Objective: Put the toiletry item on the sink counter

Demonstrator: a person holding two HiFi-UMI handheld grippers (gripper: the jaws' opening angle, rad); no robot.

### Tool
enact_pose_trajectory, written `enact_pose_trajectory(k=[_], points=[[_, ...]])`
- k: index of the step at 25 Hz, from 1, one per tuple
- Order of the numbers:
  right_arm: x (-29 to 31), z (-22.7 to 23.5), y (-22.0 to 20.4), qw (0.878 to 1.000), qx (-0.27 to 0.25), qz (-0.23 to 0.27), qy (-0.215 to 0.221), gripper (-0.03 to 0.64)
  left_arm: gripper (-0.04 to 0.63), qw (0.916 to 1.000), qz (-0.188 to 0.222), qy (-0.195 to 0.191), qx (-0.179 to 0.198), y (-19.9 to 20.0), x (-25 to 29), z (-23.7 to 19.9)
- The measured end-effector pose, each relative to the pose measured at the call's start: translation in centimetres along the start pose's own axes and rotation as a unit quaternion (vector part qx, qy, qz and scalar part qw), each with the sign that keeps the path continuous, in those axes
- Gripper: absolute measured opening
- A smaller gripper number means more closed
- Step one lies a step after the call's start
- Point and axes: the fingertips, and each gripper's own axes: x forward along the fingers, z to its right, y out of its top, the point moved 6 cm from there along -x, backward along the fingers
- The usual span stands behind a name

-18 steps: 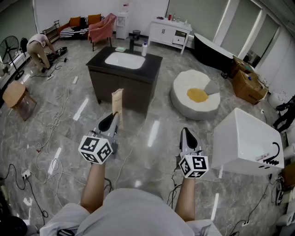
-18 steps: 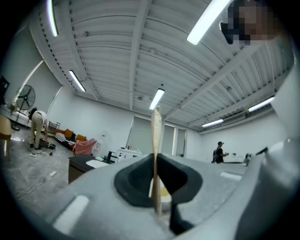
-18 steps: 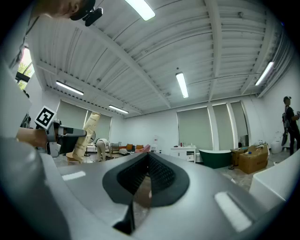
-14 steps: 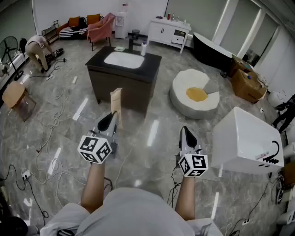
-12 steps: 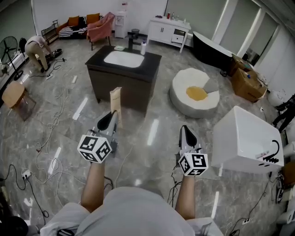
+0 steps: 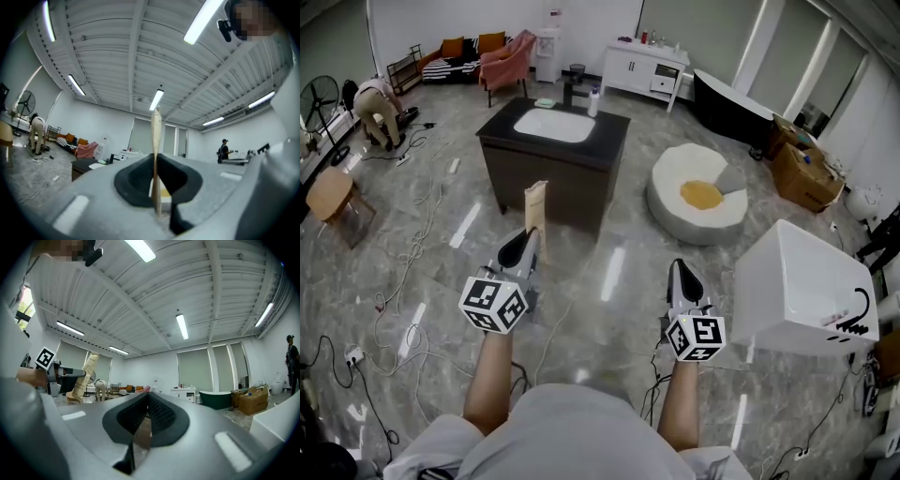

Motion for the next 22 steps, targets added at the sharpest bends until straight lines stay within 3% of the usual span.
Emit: enact_pose_trajectory(k=[11, 22], points=[[0.1, 0.0, -0.8, 1.000, -0.011, -0.014, -0.005, 0.003, 0.015, 0.9999, -0.011, -0.003, -0.012, -1.8, 0.5, -0.3], [6.1, 4.1, -1.7, 1.000, 0.006, -0.010, 0.001, 0.003, 0.017, 0.9996, -0.025, -0.005, -0.013, -3.3, 7.1, -1.7]])
